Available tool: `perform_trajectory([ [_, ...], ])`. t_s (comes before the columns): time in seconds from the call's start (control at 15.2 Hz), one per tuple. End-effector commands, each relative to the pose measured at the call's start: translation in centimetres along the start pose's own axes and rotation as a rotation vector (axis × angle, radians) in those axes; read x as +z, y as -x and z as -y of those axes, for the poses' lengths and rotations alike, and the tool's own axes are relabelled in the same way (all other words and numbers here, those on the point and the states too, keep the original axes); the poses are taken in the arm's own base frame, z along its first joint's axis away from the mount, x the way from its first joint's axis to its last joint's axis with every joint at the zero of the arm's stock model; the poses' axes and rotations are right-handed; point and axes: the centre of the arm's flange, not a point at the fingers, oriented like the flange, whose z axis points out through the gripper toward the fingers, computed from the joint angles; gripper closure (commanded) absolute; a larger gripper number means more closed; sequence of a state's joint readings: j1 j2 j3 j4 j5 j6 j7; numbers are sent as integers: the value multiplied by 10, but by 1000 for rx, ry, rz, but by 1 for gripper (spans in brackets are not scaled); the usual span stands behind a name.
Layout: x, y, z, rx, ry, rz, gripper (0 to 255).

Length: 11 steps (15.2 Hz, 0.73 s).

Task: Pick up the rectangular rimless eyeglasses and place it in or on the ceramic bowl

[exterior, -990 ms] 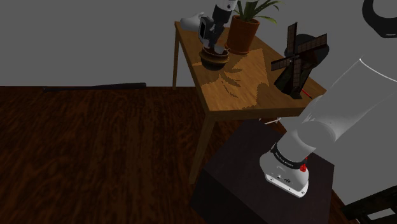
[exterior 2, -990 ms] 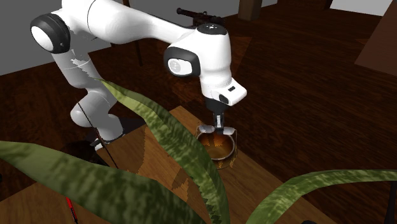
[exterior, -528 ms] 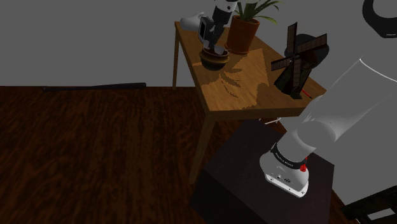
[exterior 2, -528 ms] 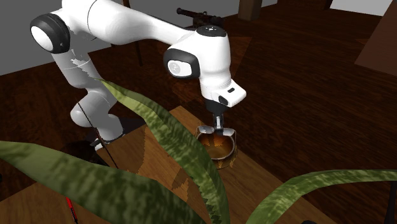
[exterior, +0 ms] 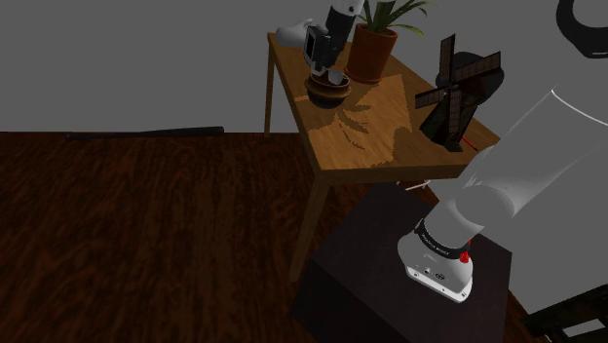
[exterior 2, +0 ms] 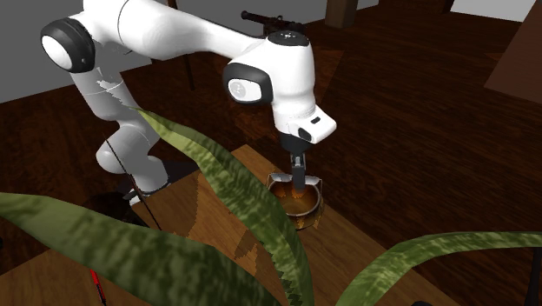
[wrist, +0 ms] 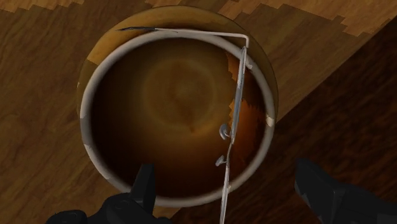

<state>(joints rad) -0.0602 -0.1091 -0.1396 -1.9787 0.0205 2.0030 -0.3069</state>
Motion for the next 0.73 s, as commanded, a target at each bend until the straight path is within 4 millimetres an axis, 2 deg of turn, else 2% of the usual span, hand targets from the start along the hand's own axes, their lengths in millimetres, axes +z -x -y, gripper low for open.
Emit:
perform_trajectory([
  [0.0, -19, 0, -1, 0, 0, 0, 0],
  [0.13, -43, 0, -1, 0, 0, 0, 0],
  [0.66, -43, 0, -1, 0, 0, 0, 0],
])
